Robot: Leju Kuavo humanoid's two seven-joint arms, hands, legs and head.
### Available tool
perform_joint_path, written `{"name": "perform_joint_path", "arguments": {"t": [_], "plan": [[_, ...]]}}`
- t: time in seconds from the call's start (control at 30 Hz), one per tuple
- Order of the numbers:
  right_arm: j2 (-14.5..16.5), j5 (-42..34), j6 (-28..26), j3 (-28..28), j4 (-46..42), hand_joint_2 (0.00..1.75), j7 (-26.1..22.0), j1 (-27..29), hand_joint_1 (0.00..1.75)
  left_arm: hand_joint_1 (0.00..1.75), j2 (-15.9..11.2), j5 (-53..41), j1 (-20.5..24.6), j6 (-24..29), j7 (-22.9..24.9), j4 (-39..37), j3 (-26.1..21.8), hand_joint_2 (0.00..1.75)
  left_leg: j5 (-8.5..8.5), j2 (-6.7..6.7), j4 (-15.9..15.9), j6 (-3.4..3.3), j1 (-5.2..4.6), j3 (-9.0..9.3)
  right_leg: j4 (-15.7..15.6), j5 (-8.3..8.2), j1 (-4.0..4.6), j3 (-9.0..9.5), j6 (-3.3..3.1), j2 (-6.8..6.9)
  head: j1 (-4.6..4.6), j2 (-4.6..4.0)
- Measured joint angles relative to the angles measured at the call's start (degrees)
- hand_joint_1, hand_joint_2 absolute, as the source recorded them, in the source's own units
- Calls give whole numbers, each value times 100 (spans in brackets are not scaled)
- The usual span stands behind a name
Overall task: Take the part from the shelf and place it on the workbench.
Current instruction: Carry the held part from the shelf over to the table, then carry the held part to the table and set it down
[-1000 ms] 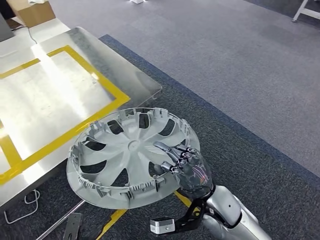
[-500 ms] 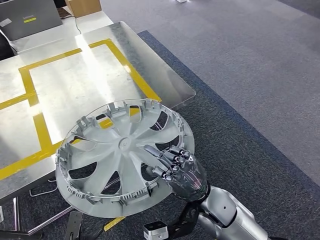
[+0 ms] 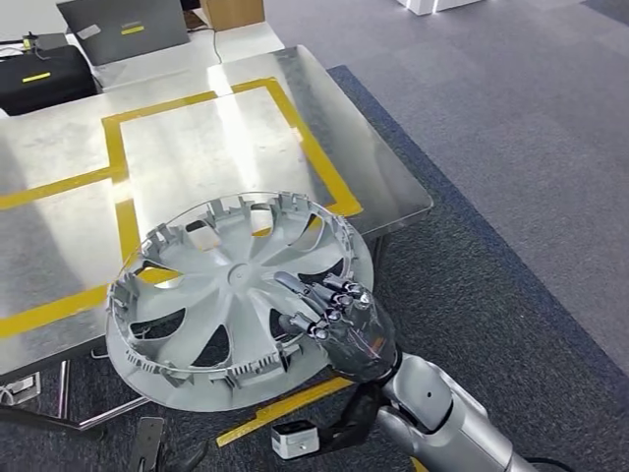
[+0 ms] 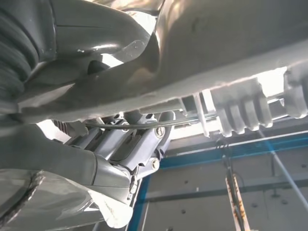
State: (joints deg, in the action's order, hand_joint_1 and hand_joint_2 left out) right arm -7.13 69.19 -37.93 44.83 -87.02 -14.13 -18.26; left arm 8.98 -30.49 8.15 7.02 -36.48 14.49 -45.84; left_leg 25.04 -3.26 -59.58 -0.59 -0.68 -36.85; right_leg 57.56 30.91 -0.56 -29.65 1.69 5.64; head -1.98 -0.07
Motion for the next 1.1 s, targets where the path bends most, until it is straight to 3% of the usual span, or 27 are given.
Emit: {"name": "perform_joint_path", "arguments": {"t": [0.07,0.13,0.2,0.23,0.27,0.3,0.33,0.4,0.47,0.5,0.57,0.63,0.7,0.77,0.8,0.83,0.9,0.97,1.03,1.1], "plan": [[28,-92,15,-26,75,175,42,-47,175,0,-3,-2,-14,-2,1,0,15,175,36,116,47,-79,20,41,35,21,-8,38,79,21,5,0],[45,-221,40,-67,175,175,65,-107,175,0,-3,-4,-4,-12,4,0,24,175,59,237,73,-139,54,117,332,159,-34,-100,123,-207,26,0],[53,-351,72,-127,309,175,72,-162,175,0,4,-7,25,-30,8,0,40,175,84,357,82,-183,67,152,1023,433,-47,-531,136,-472,55,-1],[56,-401,87,-162,383,175,77,-179,175,0,7,-7,32,-37,9,0,51,175,100,424,81,-199,64,162,1385,547,-46,-788,143,-521,64,-1],[60,-437,100,-197,456,175,83,-187,175,0,9,-8,27,-44,10,0,61,175,119,493,80,-209,60,182,1609,570,-45,-990,145,-538,64,-1],[63,-461,110,-226,523,175,90,-191,175,0,10,-9,18,-48,10,0,69,175,142,565,79,-211,57,213,1644,477,-43,-1101,142,-546,66,0],[63,-473,117,-249,579,175,99,-193,175,0,11,-10,10,-50,11,0,75,175,170,639,79,-205,55,257,1453,257,-43,-1097,128,-557,66,0],[63,-483,124,-289,662,175,109,-200,175,0,16,-11,4,-54,11,0,85,175,233,767,80,-175,60,349,743,-286,-46,-892,83,-677,65,0],[73,-487,126,-315,719,175,105,-229,175,0,22,-11,9,-55,15,0,95,175,273,860,80,-119,84,363,203,-481,-36,-722,28,-831,59,0],[81,-491,127,-327,742,175,102,-247,175,0,27,-11,6,-56,17,0,100,175,280,893,72,-81,97,357,108,-451,-23,-687,-3,-867,57,0],[106,-518,133,-359,786,175,103,-277,175,0,29,-10,-8,-65,20,1,106,175,296,902,63,-12,107,372,18,-446,-11,-580,-71,-795,62,0],[124,-589,150,-420,843,175,110,-291,175,0,26,-7,-3,-74,20,2,109,175,358,708,-118,49,92,319,-47,-418,-25,-446,-133,-697,48,0],[131,-666,163,-495,912,175,109,-294,175,0,26,-1,16,-81,21,2,111,175,556,464,-707,111,97,-6,-74,-356,-31,-330,-174,-592,28,0],[131,-709,168,-557,979,175,102,-295,175,0,25,2,1,-89,25,2,112,175,751,387,-1365,161,130,-437,-74,-262,-30,-225,-186,-491,21,0],[131,-722,169,-578,1010,175,95,-295,175,0,24,3,-14,-92,26,2,112,175,750,381,-1511,178,144,-569,-74,-213,-30,-167,-183,-452,20,0],[132,-732,172,-595,1040,175,86,-294,175,0,20,3,-25,-95,27,2,112,175,622,370,-1423,187,155,-594,-74,-157,-31,-92,-173,-410,19,0],[139,-741,178,-619,1096,175,76,-293,175,0,8,3,-32,-99,28,2,112,175,119,279,-752,169,158,-409,-77,-29,-30,64,-136,-322,19,0],[151,-750,186,-641,1145,175,73,-305,175,0,-4,-4,-24,-103,29,2,114,175,-151,117,-159,111,101,-226,-75,97,-14,193,-64,-236,25,-1],[176,-760,199,-671,1189,175,72,-334,175,0,-7,-11,-22,-109,32,2,122,175,-114,78,-17,19,45,-191,-80,164,11,271,15,-162,30,-2],[204,-766,210,-707,1222,175,72,-359,175,0,-7,-14,-29,-115,34,2,135,175,-111,183,23,-74,60,-115,-15,177,12,302,72,-143,35,-2]]}}
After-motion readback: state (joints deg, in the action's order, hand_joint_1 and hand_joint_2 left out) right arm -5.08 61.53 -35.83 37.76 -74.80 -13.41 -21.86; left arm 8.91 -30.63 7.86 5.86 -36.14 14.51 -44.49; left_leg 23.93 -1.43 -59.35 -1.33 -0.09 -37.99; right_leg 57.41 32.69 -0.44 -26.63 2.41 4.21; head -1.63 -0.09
